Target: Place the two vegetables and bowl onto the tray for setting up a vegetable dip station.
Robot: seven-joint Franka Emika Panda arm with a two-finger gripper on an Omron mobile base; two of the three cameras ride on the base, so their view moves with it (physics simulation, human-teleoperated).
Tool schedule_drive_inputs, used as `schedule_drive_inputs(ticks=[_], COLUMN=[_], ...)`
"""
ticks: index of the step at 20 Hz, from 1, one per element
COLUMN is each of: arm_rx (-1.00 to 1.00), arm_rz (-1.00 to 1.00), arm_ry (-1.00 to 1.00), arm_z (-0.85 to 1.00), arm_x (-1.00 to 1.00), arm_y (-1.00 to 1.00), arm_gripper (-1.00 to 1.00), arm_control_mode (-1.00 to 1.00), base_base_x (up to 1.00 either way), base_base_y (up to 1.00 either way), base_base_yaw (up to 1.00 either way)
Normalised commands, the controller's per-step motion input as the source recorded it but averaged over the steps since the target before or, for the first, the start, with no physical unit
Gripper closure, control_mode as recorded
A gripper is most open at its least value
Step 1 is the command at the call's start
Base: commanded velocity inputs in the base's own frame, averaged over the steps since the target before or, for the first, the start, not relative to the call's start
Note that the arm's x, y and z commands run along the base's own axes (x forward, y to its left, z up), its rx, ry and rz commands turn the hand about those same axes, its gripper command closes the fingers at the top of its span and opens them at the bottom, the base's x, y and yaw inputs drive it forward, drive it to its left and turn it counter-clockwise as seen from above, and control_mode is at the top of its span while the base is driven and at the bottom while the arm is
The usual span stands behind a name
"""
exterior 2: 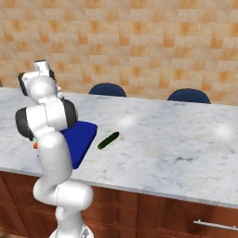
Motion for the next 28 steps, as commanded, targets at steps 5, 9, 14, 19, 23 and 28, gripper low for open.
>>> schedule_drive_inputs(ticks=[5,9,14,19,23,28], arm_rx=[0.07,0.06,0.06,0.02,0.0,0.01], arm_rz=[0.02,0.03,0.08,0.1,0.07,0.01], arm_ry=[0.05,0.04,0.01,-0.04,-0.11,-0.03], arm_z=[-0.29,-0.31,-0.24,-0.28,-0.32,-0.26], arm_x=[0.49,0.44,0.42,0.48,0.42,0.21], arm_y=[0.01,0.03,0.09,0.17,0.15,0.01], arm_gripper=[-1.0,-1.0,-1.0,-1.0,-1.0,-1.0], arm_control_mode=[-1.0,-1.0,-1.0,-1.0,-1.0,-1.0], base_base_x=[0.0,0.0,0.0,0.0,0.0,0.0], base_base_y=[0.0,0.0,0.0,0.0,0.0,0.0], base_base_yaw=[0.0,0.0,0.0,0.0,0.0,0.0])
